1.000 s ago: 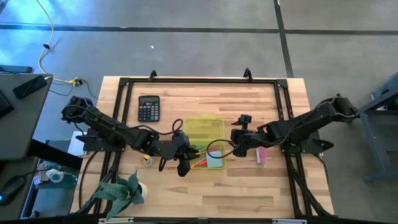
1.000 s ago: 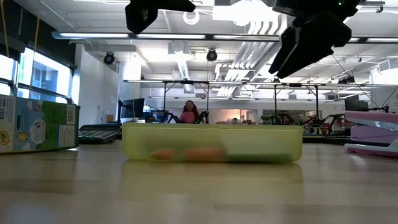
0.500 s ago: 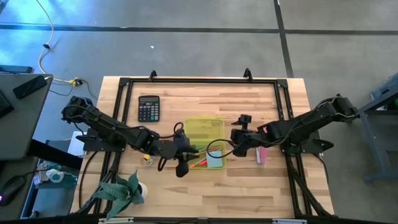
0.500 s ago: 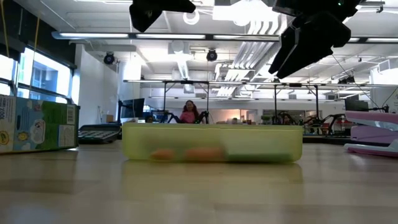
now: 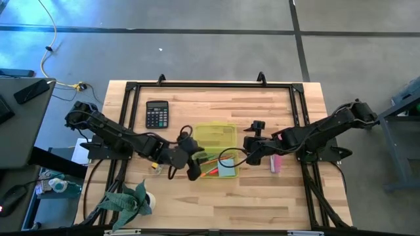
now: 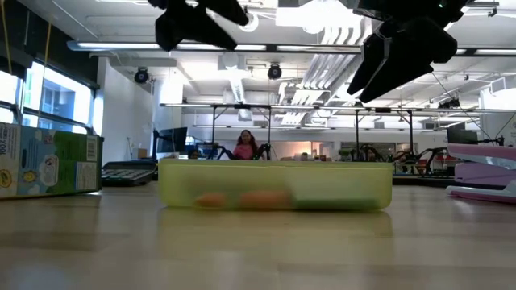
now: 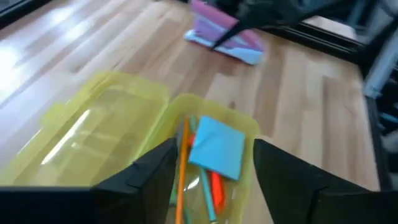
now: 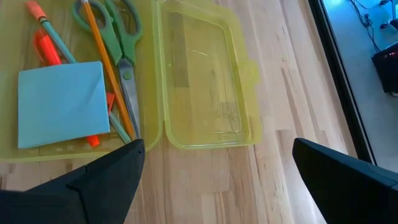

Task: Pack school essentials
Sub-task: Put the yellow crayon box into the yellow supply box

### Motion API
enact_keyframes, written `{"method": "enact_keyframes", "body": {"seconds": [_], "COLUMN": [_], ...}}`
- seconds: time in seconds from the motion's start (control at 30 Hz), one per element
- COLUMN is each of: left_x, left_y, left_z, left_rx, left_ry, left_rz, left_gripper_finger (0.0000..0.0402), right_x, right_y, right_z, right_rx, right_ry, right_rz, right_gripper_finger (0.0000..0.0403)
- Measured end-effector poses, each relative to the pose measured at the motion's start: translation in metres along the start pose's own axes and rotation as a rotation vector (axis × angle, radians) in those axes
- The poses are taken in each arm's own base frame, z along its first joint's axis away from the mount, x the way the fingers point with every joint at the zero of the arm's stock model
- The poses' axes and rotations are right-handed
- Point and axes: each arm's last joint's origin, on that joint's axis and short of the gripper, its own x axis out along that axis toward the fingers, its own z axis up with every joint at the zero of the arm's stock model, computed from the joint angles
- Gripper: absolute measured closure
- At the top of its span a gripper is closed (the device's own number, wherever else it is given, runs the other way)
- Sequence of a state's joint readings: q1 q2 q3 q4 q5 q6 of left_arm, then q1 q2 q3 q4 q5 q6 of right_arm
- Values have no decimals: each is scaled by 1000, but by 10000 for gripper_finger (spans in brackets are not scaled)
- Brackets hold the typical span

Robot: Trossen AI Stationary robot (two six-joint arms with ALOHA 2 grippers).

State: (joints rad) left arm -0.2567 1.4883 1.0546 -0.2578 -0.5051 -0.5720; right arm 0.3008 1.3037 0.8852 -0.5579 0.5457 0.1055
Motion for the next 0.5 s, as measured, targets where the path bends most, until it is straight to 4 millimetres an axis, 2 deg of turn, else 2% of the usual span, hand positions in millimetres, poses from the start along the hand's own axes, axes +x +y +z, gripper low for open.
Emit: {"method": "enact_keyframes", "body": {"seconds": [0.1,0.2,0.3,0.5], "left_x": [3,3,5,16], "left_y": [8,17,23,23], "left_z": [-1,0,-1,-6], "left_rx": [-107,-174,-153,-146], "left_ry": [35,128,211,241], "left_rz": [42,2,-40,-30], "left_gripper_finger": [182,177,177,176], "right_x": [0,0,0,0], "right_y": [0,0,0,0], "right_z": [0,0,0,0], "right_rx": [0,7,10,27], "right_ry": [0,0,0,0], "right_rz": [0,0,0,0], "right_gripper_finger": [4,4,4,4]}}
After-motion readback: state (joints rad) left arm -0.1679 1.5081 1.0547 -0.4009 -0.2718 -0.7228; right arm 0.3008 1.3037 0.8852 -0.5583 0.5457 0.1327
